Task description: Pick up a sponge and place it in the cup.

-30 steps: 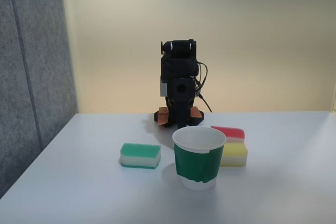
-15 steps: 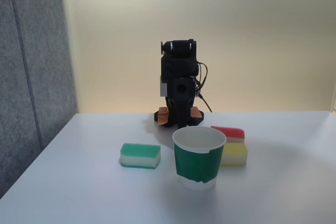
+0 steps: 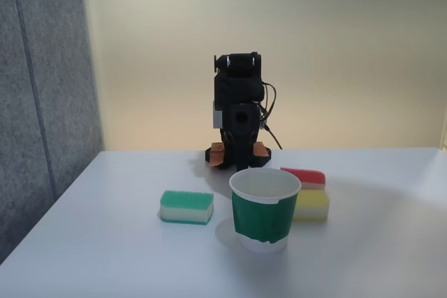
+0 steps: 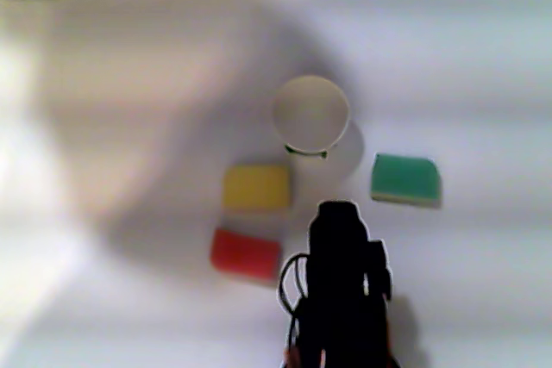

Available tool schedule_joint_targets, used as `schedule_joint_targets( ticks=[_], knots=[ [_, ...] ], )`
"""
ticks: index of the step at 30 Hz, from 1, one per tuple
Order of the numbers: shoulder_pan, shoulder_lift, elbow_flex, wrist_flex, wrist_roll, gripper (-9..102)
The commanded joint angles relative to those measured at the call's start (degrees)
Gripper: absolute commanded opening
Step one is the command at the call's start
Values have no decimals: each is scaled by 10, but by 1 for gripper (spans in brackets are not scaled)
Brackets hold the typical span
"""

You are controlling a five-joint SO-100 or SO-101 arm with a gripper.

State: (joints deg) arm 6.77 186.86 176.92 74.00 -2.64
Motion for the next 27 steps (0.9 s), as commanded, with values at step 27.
schedule_joint_targets(
  ticks=[27],
  knots=[
    [22,2,2,64,1,0]
  ],
)
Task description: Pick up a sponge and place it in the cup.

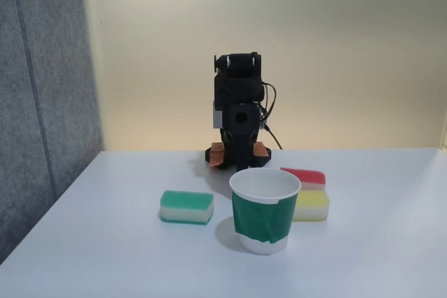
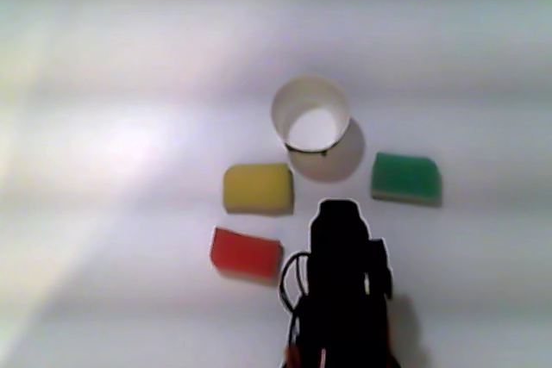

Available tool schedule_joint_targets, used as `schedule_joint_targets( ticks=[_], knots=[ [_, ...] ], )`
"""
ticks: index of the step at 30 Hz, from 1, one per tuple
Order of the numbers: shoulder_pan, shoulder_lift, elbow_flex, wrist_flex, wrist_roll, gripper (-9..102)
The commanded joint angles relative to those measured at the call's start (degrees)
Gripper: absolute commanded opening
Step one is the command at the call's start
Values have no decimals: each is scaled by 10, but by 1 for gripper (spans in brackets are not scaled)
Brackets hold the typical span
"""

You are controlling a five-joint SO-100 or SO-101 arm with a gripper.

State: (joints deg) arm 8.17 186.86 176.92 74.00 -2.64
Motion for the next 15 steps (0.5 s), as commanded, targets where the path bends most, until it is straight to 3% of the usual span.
schedule_joint_targets(
  ticks=[1,10,15],
  knots=[
    [4,2,2,64,1,0],
    [-7,2,-17,64,-9,0],
    [-10,2,-126,142,-6,0]
  ],
)
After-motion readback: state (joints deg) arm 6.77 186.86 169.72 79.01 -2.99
